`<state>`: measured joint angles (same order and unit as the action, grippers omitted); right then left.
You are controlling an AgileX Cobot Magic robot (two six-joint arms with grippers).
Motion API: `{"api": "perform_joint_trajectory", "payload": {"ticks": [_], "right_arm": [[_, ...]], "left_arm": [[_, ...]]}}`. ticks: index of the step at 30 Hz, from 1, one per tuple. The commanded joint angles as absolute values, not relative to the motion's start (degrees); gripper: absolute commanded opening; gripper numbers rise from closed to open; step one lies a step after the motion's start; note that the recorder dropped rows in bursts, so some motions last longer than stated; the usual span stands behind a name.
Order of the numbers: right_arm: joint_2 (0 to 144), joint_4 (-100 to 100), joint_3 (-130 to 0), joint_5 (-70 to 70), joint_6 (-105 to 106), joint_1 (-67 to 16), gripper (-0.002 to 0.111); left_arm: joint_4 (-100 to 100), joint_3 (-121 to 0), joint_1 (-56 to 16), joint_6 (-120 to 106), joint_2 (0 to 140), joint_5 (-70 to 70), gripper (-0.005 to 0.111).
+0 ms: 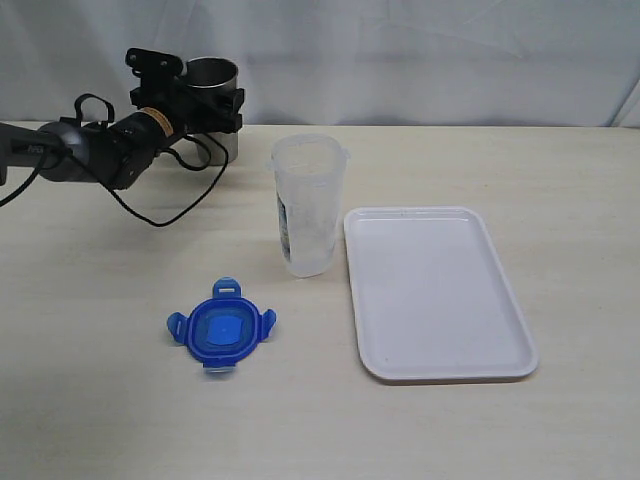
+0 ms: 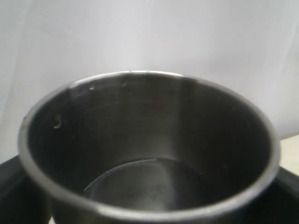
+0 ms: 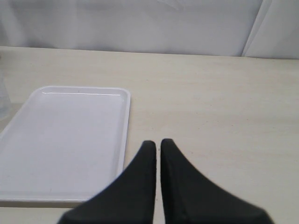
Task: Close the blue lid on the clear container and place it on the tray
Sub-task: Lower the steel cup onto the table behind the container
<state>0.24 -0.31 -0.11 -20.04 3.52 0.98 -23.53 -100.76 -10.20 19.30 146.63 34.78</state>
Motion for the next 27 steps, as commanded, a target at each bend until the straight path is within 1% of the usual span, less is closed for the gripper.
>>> {"api": "perform_joint_trajectory", "payload": {"ticks": [1,19,20,25,27], "right_arm": [[0.0,-0.7,0.0,-19.8,3.7,1.2,0.004],[0.0,-0.7,0.0,-19.8,3.7,1.2,0.004],[0.0,-0.7,0.0,-19.8,3.7,1.2,0.004],[0.0,-0.7,0.0,-19.8,3.7,1.2,0.004],[0.0,-0.7,0.0,-19.8,3.7,1.2,0.004]], "left_arm": [[-23.4,-101.0,-10.6,19.9,146.4,31.8,0.078],[-27.2,-101.0,-10.7,19.6,146.4,28.5,0.078],[-27.7,-101.0,-10.7,19.6,146.4,28.2,0.080],[-27.8,-101.0,-11.7,19.8,146.4,27.6,0.099],[-27.8,-101.0,-11.7,19.8,146.4,27.6,0.101]]}}
